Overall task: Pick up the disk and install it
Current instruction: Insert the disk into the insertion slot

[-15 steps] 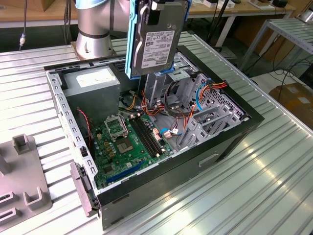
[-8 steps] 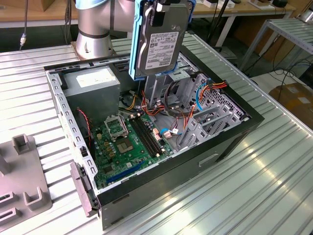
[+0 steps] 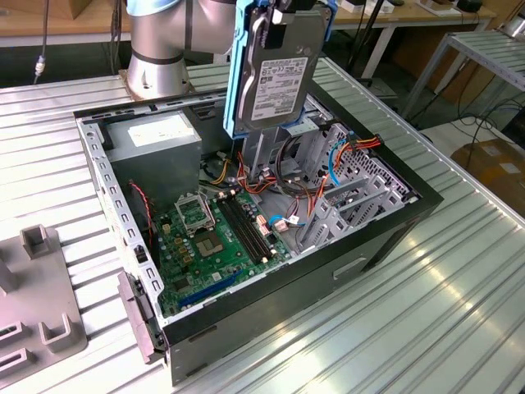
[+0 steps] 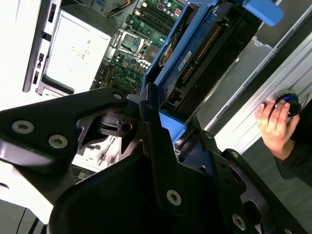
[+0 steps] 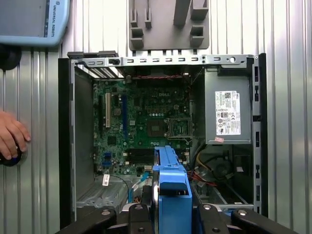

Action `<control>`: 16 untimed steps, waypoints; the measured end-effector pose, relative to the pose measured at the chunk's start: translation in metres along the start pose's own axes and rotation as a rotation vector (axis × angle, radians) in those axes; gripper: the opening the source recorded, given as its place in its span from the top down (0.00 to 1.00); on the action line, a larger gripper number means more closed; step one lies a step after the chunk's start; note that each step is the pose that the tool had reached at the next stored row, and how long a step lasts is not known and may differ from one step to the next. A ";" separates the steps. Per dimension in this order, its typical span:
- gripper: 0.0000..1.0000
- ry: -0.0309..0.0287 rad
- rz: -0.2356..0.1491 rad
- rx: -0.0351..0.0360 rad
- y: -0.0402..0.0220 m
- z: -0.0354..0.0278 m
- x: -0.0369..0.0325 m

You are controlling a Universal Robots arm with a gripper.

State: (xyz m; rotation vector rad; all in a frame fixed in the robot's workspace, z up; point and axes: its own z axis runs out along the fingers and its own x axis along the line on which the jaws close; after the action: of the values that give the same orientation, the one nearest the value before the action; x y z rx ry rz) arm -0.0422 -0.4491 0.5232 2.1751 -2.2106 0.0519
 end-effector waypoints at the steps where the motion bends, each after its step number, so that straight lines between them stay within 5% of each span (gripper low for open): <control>1: 0.63 0.0003 0.000 0.0000 -0.0005 0.0000 0.0007; 16: 0.63 0.0053 0.000 0.0001 -0.0122 0.0015 0.0145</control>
State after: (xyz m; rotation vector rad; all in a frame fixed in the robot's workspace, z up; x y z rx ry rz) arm -0.0302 -0.4639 0.5225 2.1724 -2.2079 0.0577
